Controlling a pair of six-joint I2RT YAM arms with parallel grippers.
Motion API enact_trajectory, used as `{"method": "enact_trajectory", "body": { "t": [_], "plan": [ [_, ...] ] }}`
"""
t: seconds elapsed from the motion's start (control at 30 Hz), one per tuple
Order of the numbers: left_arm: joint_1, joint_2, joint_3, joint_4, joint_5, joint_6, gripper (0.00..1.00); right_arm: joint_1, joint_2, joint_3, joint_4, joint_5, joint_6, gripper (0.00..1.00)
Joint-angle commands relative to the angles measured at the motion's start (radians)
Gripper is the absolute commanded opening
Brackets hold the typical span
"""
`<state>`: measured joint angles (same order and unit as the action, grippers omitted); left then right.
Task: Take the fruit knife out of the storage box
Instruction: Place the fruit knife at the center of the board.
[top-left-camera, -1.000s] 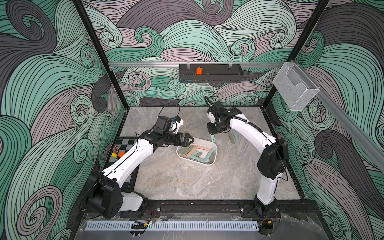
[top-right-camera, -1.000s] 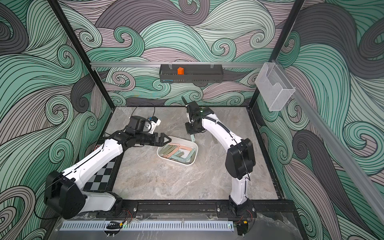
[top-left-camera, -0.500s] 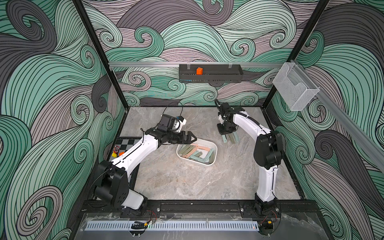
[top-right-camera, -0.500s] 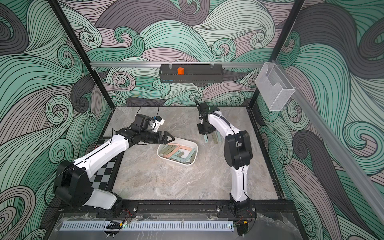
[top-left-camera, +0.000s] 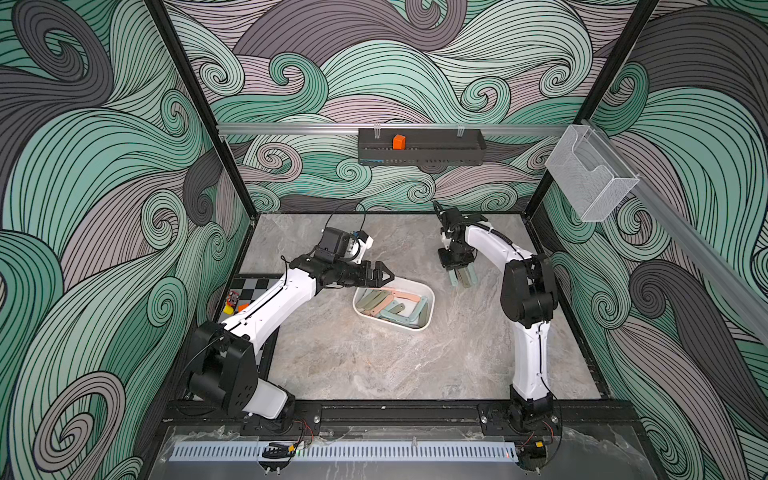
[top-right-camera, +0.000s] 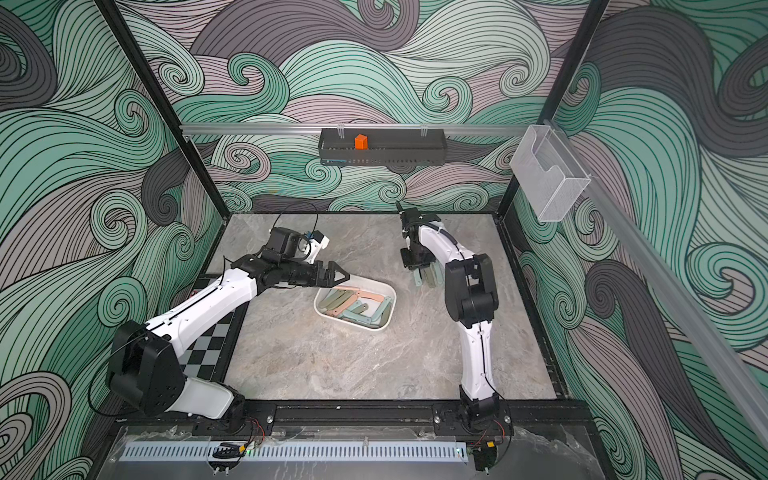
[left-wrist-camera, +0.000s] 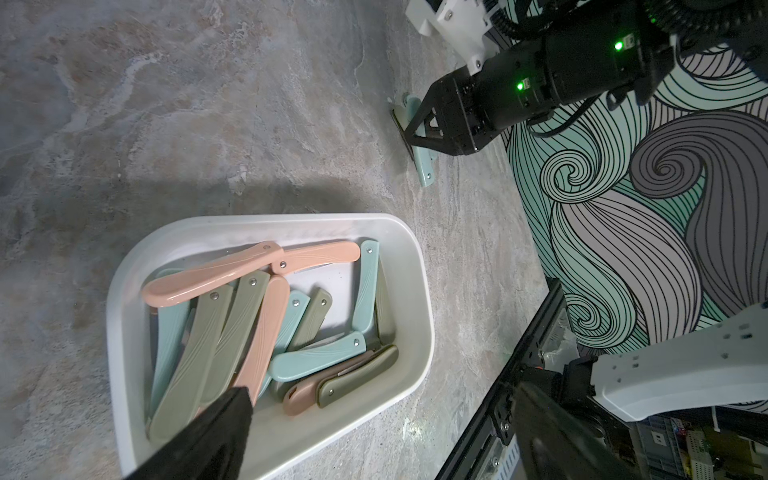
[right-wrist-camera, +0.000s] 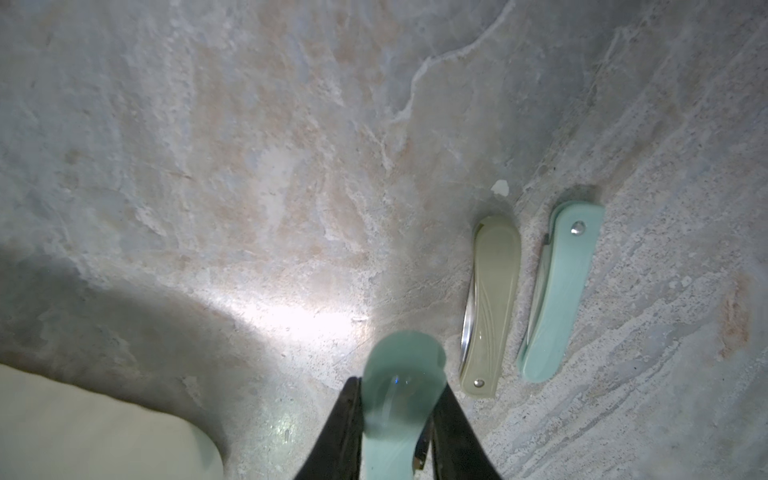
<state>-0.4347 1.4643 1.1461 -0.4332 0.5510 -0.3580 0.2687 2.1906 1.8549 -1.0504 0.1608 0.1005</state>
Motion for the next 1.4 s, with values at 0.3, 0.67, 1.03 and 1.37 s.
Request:
{"method": "enact_trajectory", "body": {
  "t": [0.3,0.67,1.03,1.37],
  "plan": [
    [-0.004,0.008,0.021,-0.004,0.009,0.034,0.99,-0.016,0.083,0.066,-0.01,0.035,-0.051,0.29],
    [-0.004,-0.008,0.021,-0.011,0.0,0.025,0.99,-0.019,0.036,0.04,-0.012,0.037,-0.057,0.42],
    [-0.001,-0.116,0.033,-0.114,-0.071,0.069,0.99,-0.017,-0.177,0.015,-0.012,-0.243,0.005,0.56],
    [0.024,-0.302,-0.058,-0.174,-0.216,0.115,0.99,0.078,-0.33,-0.114,0.065,-0.578,0.036,0.83]
  ]
}}
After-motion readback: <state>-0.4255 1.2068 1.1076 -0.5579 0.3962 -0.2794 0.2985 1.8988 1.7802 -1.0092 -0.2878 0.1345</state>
